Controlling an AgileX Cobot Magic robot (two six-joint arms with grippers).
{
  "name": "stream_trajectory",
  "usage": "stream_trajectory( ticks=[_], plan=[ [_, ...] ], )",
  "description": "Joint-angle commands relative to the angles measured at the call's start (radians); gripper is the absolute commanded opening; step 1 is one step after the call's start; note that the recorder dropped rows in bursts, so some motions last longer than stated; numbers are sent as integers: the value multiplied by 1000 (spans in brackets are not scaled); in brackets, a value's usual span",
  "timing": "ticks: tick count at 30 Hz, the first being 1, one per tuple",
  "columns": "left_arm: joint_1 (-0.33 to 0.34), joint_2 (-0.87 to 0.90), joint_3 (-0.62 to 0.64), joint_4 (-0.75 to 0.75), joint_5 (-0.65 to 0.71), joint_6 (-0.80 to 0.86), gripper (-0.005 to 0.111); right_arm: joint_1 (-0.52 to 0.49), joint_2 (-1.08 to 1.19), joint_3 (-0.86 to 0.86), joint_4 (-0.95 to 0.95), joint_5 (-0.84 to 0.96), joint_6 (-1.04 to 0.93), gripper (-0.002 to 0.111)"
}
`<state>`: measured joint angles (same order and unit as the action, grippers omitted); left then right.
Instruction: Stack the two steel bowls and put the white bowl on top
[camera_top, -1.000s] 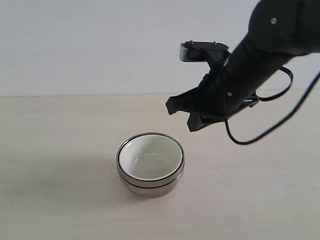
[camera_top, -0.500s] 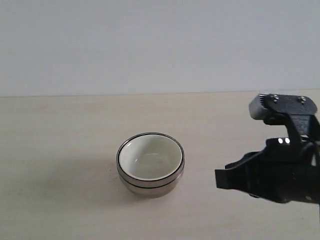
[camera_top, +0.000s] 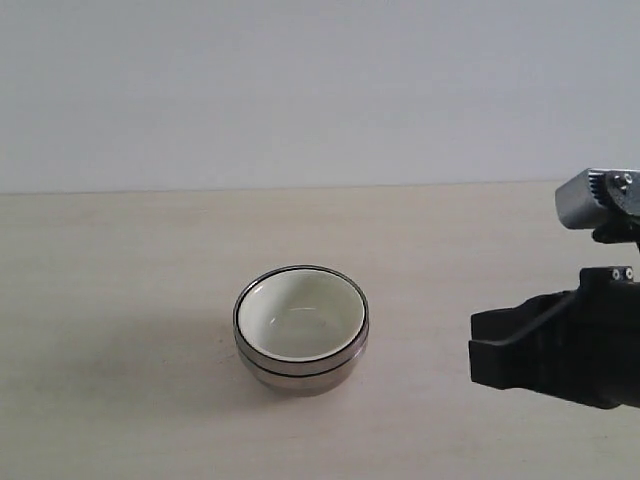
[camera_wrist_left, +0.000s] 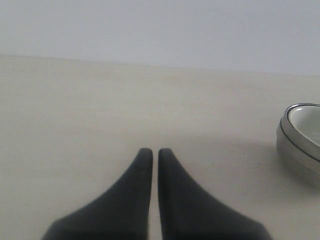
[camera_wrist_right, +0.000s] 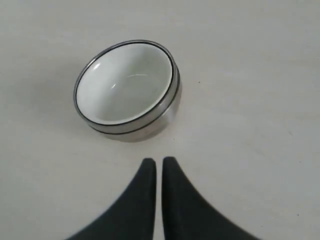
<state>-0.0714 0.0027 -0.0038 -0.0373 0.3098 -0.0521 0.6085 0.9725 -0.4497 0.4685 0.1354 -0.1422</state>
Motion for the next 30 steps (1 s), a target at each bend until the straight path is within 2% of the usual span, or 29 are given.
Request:
stream_trajectory(
  ticks=[1, 6, 11, 19, 27, 30],
  plan=[
    [3, -3, 4, 2, -3, -1, 4, 0, -174, 96, -15, -135, -27, 0],
    [3, -3, 4, 2, -3, -1, 4, -24, -407, 282, -15, -296, -98, 0],
    [3, -3, 4, 2, -3, -1, 4, -144, -651, 450, -7, -349, -96, 0],
    [3, -3, 4, 2, -3, -1, 4, -204, -897, 450, -7, -219, -177, 0],
    [3, -3, 4, 2, -3, -1, 4, -297, -973, 450, -7, -32, -189, 0],
    [3, -3, 4, 2, -3, -1, 4, -310, -973, 450, -38, 46, -260, 0]
  ],
)
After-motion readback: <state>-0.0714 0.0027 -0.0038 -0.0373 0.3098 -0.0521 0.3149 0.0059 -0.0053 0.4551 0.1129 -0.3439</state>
